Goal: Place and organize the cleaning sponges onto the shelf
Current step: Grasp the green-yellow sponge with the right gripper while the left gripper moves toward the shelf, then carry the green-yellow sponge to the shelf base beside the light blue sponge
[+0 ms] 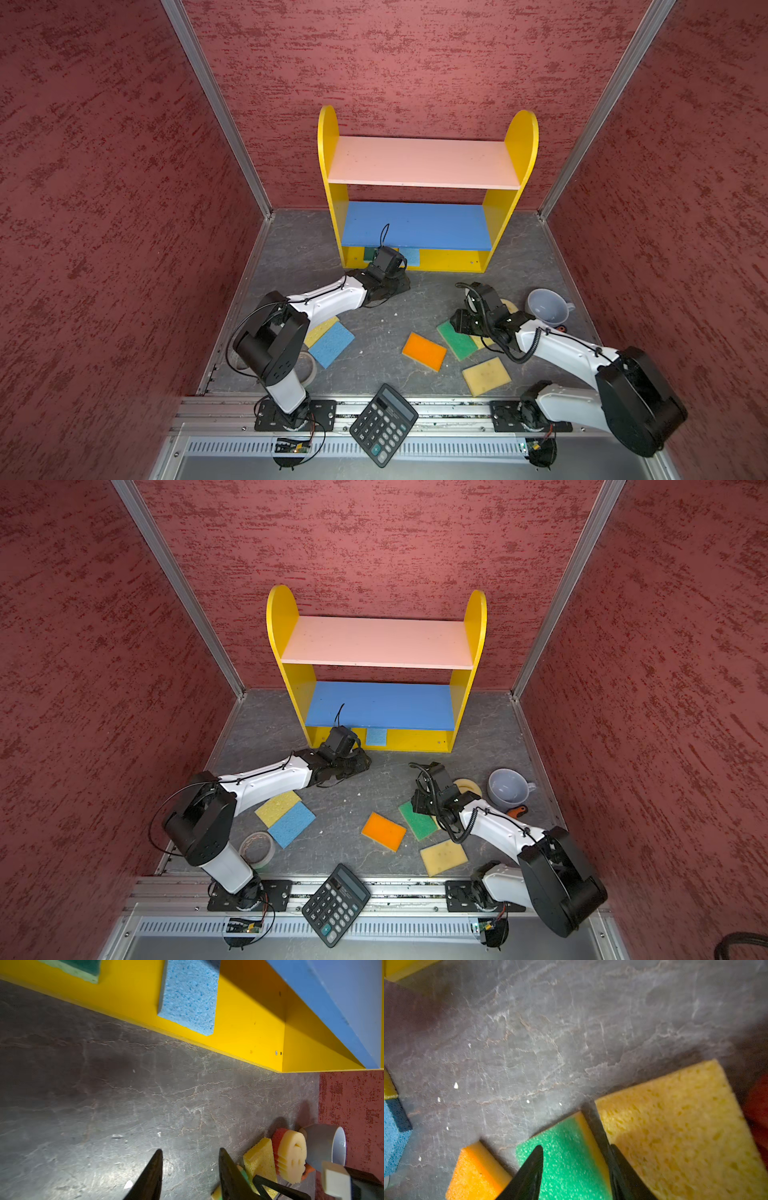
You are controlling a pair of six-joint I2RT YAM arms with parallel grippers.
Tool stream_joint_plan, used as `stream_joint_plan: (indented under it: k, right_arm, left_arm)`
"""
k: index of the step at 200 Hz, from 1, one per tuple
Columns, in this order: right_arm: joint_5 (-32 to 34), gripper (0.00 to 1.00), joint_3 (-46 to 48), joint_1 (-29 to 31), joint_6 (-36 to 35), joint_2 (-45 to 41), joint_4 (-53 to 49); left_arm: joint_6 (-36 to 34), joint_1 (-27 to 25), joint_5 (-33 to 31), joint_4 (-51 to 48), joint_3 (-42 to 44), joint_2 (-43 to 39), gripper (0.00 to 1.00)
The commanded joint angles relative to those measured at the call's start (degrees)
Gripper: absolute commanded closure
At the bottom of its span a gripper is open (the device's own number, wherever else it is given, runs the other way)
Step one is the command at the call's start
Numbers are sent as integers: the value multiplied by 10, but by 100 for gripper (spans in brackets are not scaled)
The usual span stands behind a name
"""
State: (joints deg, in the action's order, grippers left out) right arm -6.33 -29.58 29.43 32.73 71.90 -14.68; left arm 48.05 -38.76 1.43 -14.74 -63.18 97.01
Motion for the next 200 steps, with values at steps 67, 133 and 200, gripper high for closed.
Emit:
stream_joint_plan:
  k: [67, 133, 200]
  right_arm:
    - [-41, 90, -46, -2, -23, 106, 70]
    - [6, 100, -139, -11, -31, 197, 127]
    - [142, 100, -133, -62, -55, 208, 290]
  left_arm:
    - [-3, -4, 12, -14, -36, 29, 56]
    - [-11, 23, 9, -13, -17, 5, 56]
    - [-9, 43, 17, 2, 14, -4, 56]
